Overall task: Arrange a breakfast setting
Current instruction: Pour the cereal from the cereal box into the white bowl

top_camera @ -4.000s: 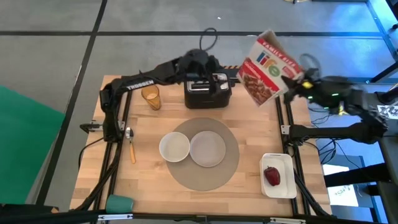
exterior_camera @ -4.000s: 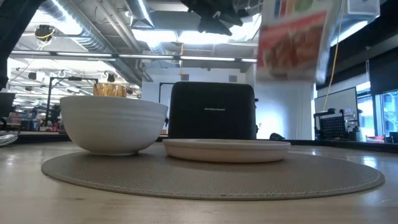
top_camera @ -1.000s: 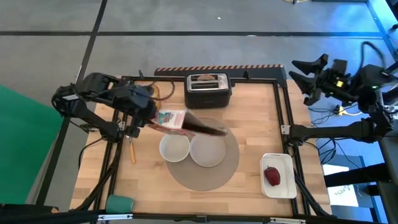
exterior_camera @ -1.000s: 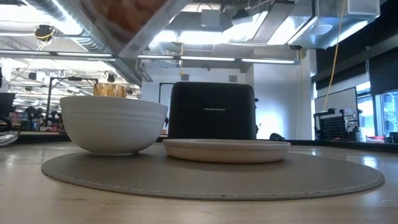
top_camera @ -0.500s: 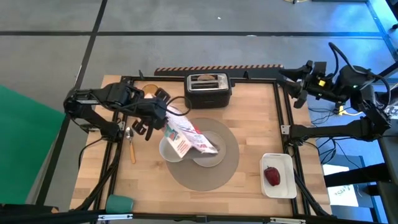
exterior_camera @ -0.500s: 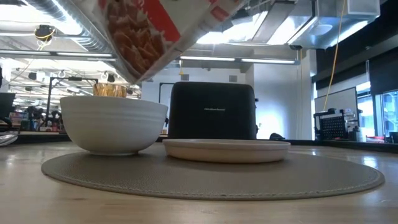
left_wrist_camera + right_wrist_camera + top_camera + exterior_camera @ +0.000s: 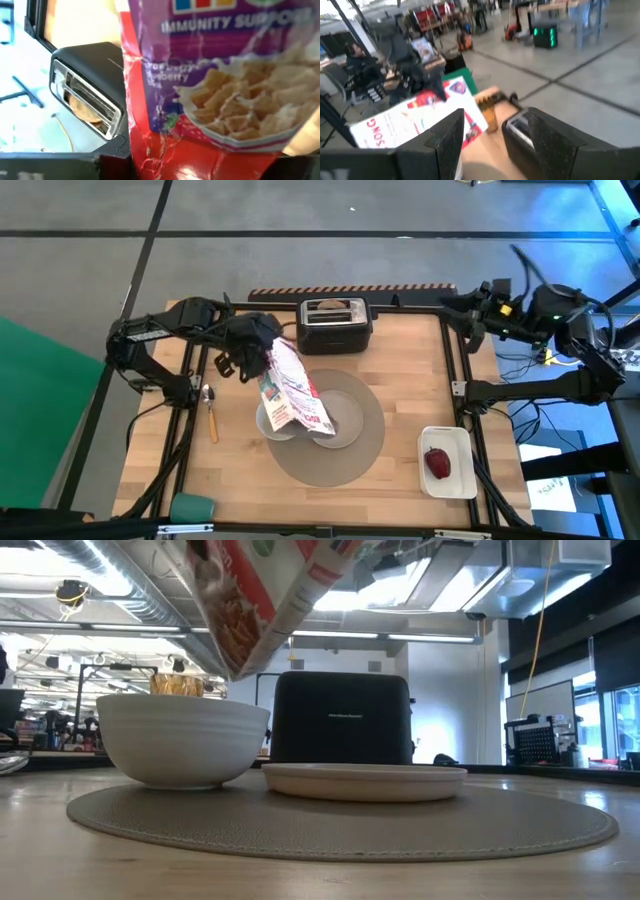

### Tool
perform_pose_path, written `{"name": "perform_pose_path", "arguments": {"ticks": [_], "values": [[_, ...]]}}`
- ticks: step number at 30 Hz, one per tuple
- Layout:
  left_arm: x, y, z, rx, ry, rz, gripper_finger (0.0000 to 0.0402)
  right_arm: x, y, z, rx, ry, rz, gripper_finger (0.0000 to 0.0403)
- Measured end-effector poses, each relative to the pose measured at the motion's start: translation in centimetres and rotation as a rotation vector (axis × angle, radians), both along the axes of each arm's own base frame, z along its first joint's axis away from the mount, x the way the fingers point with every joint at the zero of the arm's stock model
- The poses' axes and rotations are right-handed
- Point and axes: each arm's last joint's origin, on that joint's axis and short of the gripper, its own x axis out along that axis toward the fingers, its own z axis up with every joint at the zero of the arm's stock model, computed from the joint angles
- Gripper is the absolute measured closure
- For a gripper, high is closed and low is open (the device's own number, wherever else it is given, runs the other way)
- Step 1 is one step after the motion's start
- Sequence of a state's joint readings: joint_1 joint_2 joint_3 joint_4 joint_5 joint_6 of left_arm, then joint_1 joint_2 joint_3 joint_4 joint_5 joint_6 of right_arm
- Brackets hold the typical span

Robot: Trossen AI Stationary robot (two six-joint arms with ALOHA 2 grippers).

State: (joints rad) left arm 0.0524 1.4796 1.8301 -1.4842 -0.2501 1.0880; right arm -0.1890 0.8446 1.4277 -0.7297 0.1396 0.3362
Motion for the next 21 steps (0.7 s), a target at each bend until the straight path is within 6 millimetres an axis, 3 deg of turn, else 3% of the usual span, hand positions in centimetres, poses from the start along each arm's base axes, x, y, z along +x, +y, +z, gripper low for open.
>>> {"name": "perform_pose_path", "arguments": {"ticks": [7,14,21], "values": [[-0.1,2.3,0.0,-0.02,0.008,-0.094,0.0243,4.2,-0.4,-1.9,0.137,0.145,0.025,0.0194],[-1.5,3.4,0.9,-0.015,-0.024,-0.104,0.0243,8.8,1.6,-3.5,0.091,0.241,0.043,0.0194],[-2.2,3.9,0.8,0.009,0.04,-0.136,0.0243,10.8,3.4,-4.1,0.042,0.245,0.072,0.0194]]}}
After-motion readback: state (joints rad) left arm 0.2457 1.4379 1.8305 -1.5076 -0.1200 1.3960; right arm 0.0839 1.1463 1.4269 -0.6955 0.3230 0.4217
